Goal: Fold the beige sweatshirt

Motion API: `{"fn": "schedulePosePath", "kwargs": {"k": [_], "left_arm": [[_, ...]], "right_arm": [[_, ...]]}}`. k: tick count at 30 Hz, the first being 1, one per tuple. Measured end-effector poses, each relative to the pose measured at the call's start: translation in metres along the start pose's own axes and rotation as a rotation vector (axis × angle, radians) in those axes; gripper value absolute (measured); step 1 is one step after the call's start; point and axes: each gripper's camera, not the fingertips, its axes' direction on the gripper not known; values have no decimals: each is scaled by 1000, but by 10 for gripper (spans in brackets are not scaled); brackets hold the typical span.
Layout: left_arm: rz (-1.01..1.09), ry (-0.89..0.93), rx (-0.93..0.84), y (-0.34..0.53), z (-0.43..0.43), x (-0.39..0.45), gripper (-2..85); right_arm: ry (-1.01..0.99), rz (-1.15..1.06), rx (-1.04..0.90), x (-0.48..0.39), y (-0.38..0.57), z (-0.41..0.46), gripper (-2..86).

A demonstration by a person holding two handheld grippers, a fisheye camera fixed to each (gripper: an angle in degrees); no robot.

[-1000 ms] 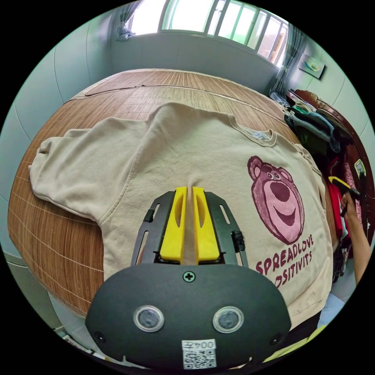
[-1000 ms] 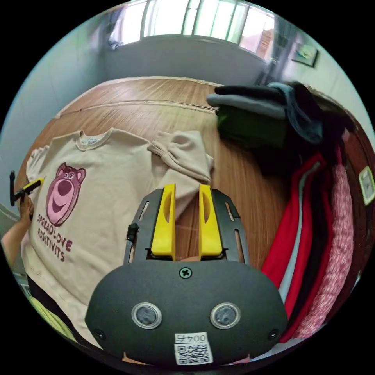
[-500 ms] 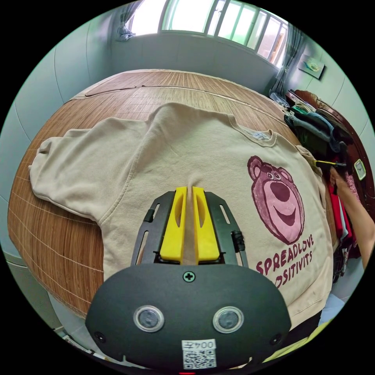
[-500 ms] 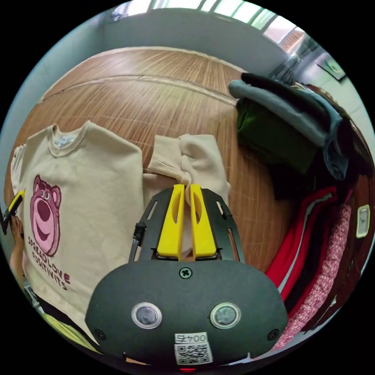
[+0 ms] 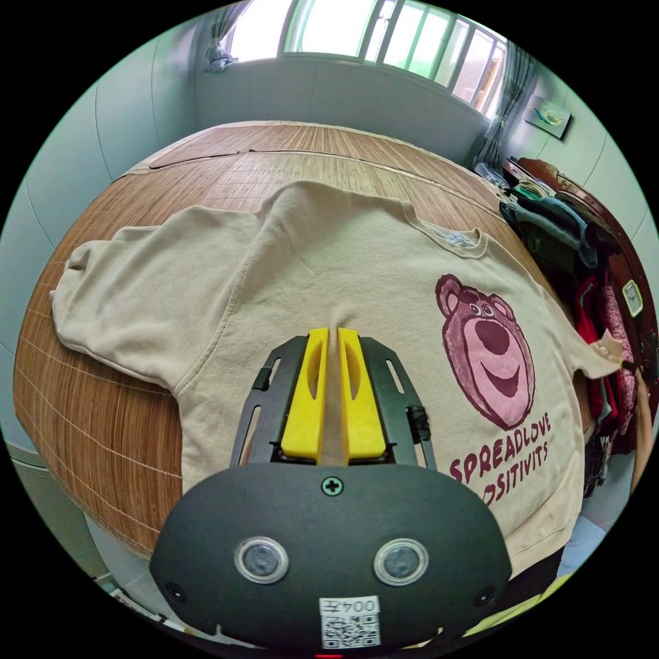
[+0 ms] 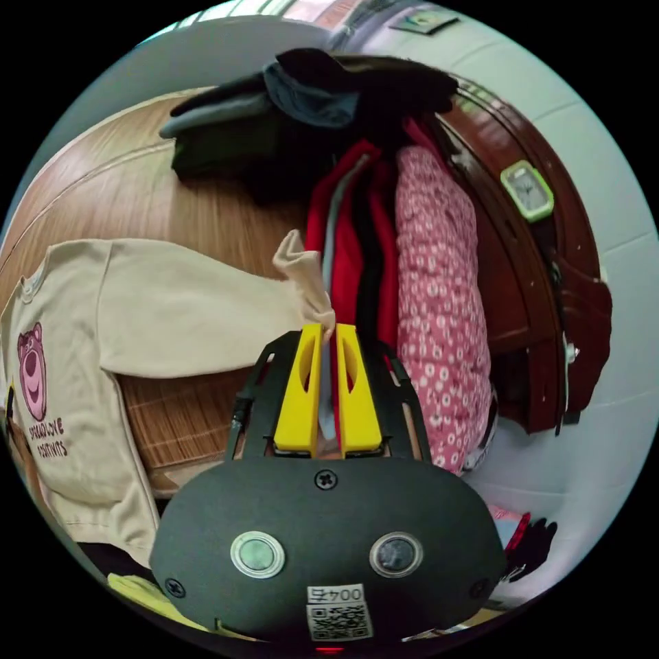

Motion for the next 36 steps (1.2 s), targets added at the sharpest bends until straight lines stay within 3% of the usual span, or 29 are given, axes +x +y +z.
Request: {"fn": "schedulePosePath", "kwargs": {"k": [4,7,13,19,25,30,36], "left_arm": [[0,0,0,0,0,-1,29],[1,-2,0,-1,0,-1,29],[0,0,0,-2,-1,-3,28],[0,1,0,-3,-1,-5,27],[0,0,0,-5,-1,-7,28],[-1,1,0,-6,-1,-9,28],[-2,4,-1,-9,-1,-12,27]], "right_arm": [[23,104,128,4,28,-17,105],[-152,25,304,-28,31,-45,95],[-535,-145,134,-126,-25,-4,113],[-422,-184,12,-171,-76,62,112],[-420,-219,-5,-149,-108,71,110],[-485,-281,100,-136,-77,34,111],[-460,-386,34,-142,-47,72,112]]}}
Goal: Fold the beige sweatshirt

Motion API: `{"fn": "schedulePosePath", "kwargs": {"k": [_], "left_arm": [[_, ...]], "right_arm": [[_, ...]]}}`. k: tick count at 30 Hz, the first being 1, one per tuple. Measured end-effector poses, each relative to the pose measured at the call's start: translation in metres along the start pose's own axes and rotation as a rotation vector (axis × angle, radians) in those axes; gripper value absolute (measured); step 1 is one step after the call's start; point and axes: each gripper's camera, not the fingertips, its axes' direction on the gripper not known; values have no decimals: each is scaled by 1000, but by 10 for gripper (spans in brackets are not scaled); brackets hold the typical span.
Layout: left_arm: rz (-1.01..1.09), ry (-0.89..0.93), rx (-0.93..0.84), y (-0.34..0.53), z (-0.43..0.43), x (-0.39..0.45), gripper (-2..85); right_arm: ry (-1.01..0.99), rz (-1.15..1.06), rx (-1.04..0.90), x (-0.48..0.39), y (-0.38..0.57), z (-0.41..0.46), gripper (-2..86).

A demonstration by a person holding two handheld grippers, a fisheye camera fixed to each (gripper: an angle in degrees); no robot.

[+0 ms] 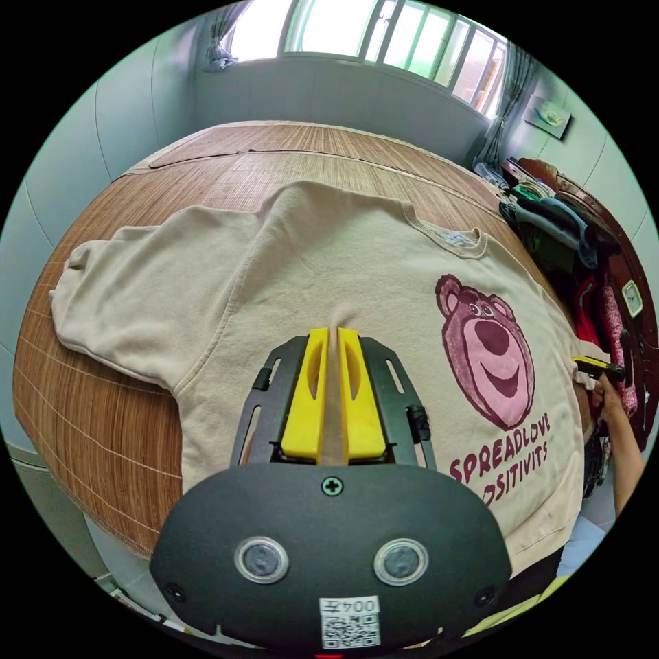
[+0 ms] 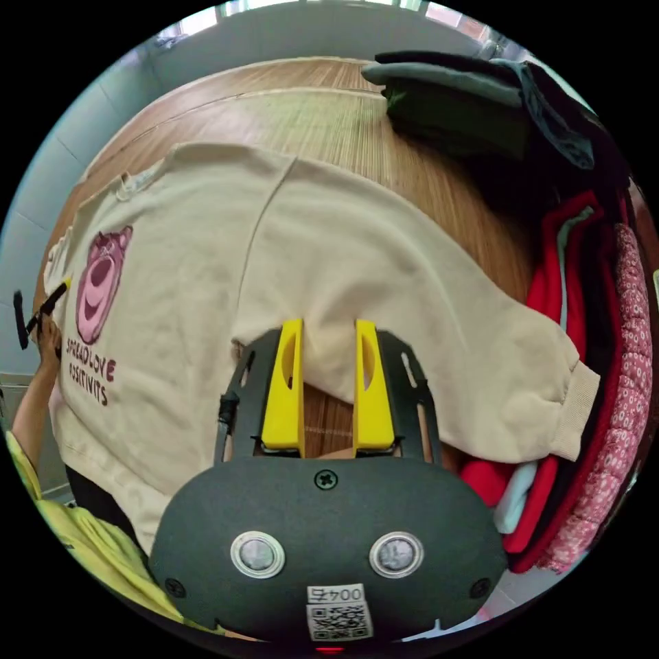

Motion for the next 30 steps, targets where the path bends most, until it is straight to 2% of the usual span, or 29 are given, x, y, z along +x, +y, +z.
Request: {"fn": "schedulePosePath", "kwargs": {"k": [1,4,10,15,16,17,25,30], "left_arm": [[-1,1,-1,-1,0,-1,27],[0,0,0,-2,0,-2,27],[0,0,0,-5,1,-6,27],[-2,4,-3,-7,1,-10,27],[-2,4,-3,-8,2,-10,27],[-3,6,-3,-9,2,-12,26],[-14,29,-28,-17,3,-20,18],[-70,194,-79,-24,2,-47,13]], "right_arm": [[-17,14,-32,7,-3,-5,112],[-4,-43,72,-12,4,-41,114],[-212,-152,179,-101,27,-50,130],[-94,-128,129,-145,39,18,142],[-58,-127,220,-148,49,17,142],[-28,-138,213,-152,49,19,142],[-42,-126,218,-136,52,25,140],[-23,-134,237,-134,56,30,139]]}}
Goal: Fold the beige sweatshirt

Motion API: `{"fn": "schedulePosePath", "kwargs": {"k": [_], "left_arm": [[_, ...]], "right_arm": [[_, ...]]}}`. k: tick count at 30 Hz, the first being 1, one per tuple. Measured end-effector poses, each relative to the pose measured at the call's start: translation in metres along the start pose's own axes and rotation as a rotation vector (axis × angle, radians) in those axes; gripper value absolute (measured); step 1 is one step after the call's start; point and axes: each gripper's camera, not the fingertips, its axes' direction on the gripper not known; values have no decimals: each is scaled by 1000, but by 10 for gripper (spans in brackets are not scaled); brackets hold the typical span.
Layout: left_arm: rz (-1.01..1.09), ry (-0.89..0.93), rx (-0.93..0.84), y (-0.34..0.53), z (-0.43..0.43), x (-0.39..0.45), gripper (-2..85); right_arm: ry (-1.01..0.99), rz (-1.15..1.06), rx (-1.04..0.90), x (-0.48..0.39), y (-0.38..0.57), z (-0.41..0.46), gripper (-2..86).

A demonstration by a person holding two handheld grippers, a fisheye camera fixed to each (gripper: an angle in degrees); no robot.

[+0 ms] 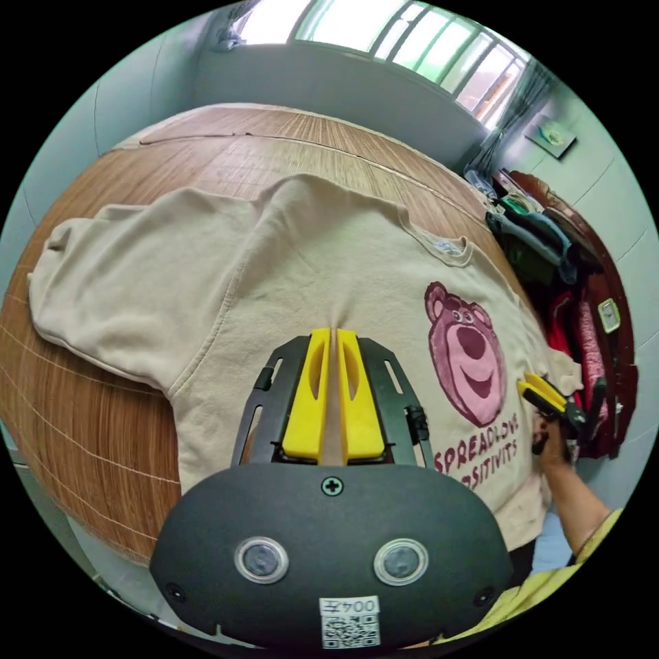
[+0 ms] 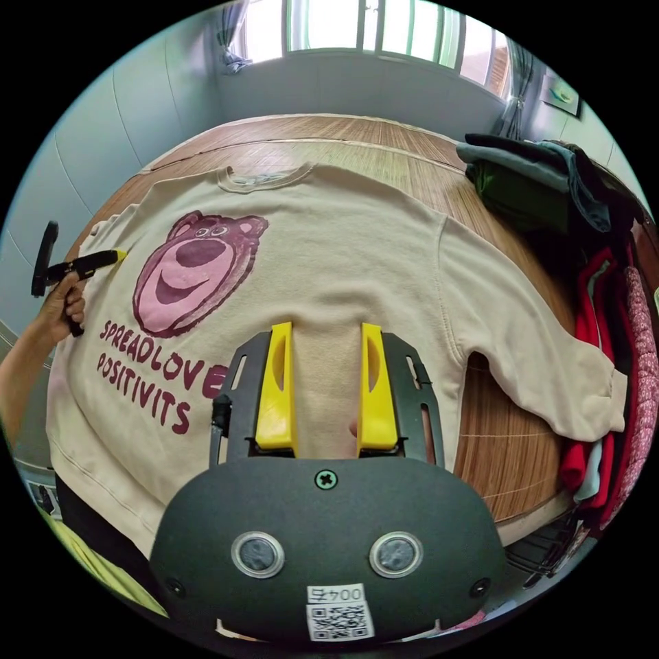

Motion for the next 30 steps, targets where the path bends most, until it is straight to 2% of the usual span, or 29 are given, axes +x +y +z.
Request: {"fn": "schedulePosePath", "kwargs": {"k": [1,2,5,7,15,26,30], "left_arm": [[-8,44,3,-5,-10,-7,11],[12,15,77,-9,-28,-9,9],[29,-251,245,-26,-66,-21,4],[0,-303,241,-45,-70,-42,3],[-65,-306,7,-112,-7,-93,3],[-142,-306,112,-110,-19,-104,1],[12,-185,214,-70,-58,-60,2]], "right_arm": [[1,-4,1,0,1,0,140],[-4,0,2,3,2,1,141],[-24,8,5,9,4,3,141],[-18,3,7,8,5,4,140],[-4,-2,9,9,9,6,140],[1,-3,14,11,16,7,140],[-3,-2,14,13,18,6,139]]}}
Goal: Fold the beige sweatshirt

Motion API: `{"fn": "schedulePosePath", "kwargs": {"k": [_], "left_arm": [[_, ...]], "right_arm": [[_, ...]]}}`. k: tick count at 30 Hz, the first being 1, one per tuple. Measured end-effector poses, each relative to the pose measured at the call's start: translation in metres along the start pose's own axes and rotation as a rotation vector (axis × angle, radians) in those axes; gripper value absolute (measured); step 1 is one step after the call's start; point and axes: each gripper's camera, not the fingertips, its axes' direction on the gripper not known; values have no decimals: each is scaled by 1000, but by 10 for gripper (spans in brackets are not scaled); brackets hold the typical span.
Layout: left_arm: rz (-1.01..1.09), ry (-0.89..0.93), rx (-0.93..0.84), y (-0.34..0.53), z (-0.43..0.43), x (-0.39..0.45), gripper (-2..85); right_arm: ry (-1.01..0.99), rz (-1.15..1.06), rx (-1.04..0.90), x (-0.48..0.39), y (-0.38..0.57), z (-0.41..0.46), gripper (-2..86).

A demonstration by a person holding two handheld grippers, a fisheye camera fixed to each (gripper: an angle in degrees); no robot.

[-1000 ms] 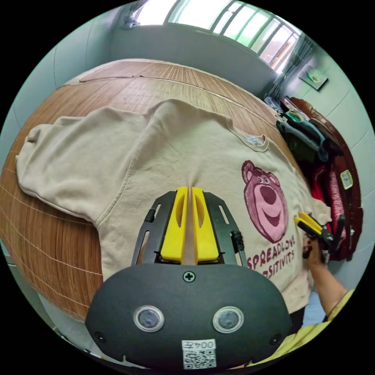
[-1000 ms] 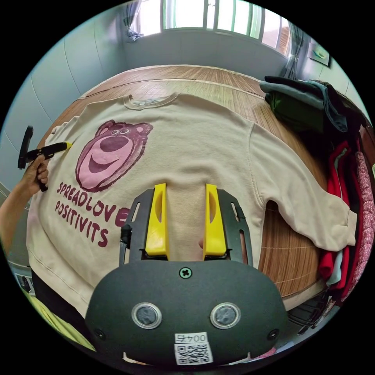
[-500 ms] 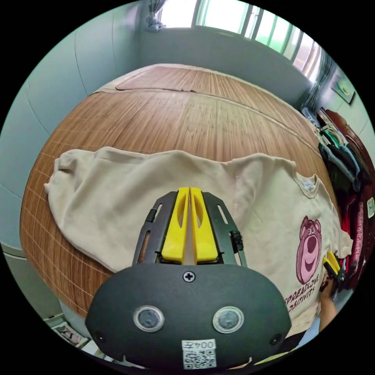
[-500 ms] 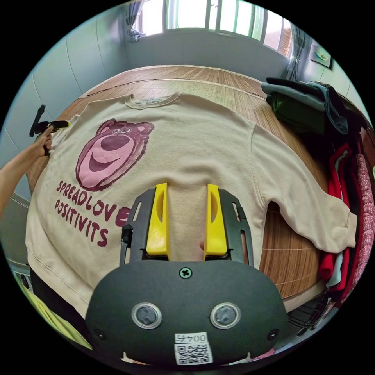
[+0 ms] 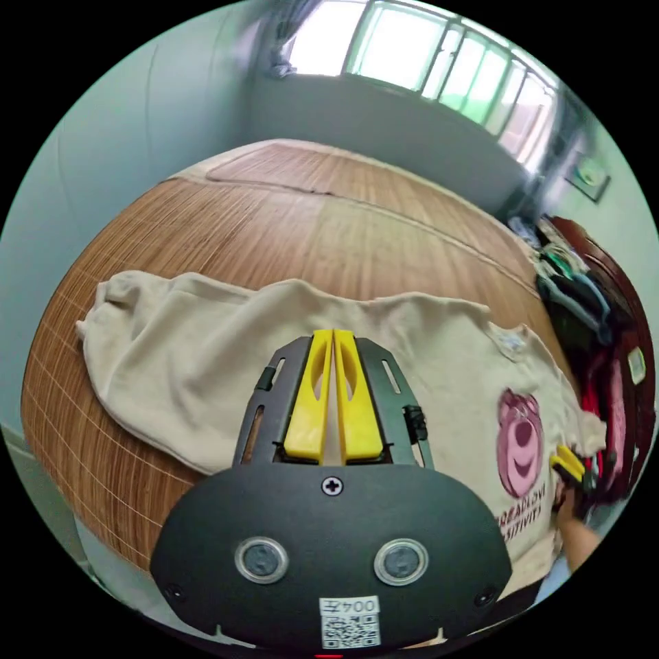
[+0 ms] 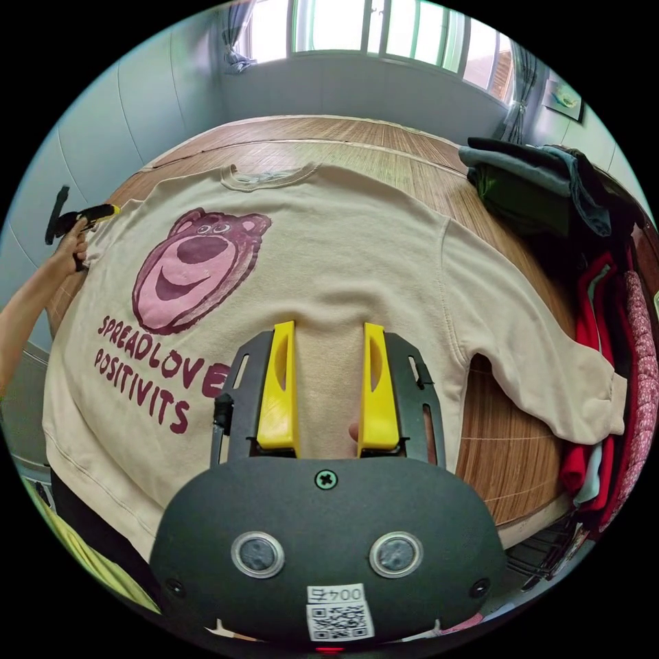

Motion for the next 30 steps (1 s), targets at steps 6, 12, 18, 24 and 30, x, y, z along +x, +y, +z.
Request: {"fn": "schedulePosePath", "kwargs": {"k": [6,12,18,24,30], "left_arm": [[216,13,-145,96,-8,69,2],[111,119,-176,93,-6,63,2],[283,25,-116,73,26,145,2],[258,45,-167,81,45,146,1],[290,-9,-130,94,39,158,2]], "right_arm": [[-3,2,1,1,4,-2,139],[-7,3,1,3,8,-6,139],[-12,5,2,5,12,-11,139],[-25,13,-2,9,15,-17,137],[34,81,-79,24,-1,-29,75]]}}
